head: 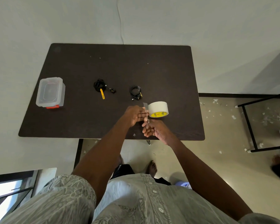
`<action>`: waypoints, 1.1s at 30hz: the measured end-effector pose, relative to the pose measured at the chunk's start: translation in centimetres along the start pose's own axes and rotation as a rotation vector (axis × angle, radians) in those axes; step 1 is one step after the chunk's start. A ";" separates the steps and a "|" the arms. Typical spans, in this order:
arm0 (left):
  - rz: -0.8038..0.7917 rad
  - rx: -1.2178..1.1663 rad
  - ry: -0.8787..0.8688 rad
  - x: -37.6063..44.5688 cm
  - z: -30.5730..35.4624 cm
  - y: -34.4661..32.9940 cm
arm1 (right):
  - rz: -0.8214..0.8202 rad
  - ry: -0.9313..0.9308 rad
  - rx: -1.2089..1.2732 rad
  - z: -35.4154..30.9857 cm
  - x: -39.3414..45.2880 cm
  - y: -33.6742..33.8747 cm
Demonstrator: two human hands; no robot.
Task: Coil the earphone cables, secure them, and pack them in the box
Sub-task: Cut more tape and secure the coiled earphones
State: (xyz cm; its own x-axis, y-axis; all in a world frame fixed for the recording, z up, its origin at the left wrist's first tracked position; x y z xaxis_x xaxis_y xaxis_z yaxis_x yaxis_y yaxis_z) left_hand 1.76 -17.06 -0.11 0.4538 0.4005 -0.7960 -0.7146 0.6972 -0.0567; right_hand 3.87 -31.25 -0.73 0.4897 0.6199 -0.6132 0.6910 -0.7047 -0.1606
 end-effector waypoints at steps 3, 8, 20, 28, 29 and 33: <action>-0.021 0.010 0.004 0.1 0.0 0.2 | 0.054 0.012 -0.148 0.8 -1.1 0.7; -0.026 0.019 -0.001 0.0 0.0 0.3 | 0.597 0.212 -0.233 -0.5 -3.0 4.1; -0.014 0.025 -0.019 0.3 -0.1 0.1 | 0.785 0.048 -0.950 -4.0 1.1 9.2; -0.017 0.010 -0.009 0.7 -0.2 0.3 | 0.726 0.010 -1.016 -4.5 1.2 8.3; -0.017 0.009 -0.008 0.8 -0.1 0.4 | 0.773 0.038 -0.974 -4.8 1.1 8.3; -0.040 -0.013 -0.003 1.1 -0.3 0.4 | 0.775 0.438 -0.774 -6.7 1.1 6.5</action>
State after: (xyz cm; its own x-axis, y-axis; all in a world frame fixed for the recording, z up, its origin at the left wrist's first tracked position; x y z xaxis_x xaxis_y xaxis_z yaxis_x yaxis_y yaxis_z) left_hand 1.79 -16.47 -1.24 0.4840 0.3738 -0.7912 -0.7027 0.7048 -0.0969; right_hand 12.46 -32.82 2.72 0.9570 0.2900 0.0014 0.1933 -0.6417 0.7422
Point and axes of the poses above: each hand's wrist, its own x-axis towards the middle knuckle, its own y-axis out of the back of the hand, z = x × y, the point moved 3 cm from there along x, towards the middle knuckle, and after that the axes turned 7 degrees about z, right-handed, at the moved point
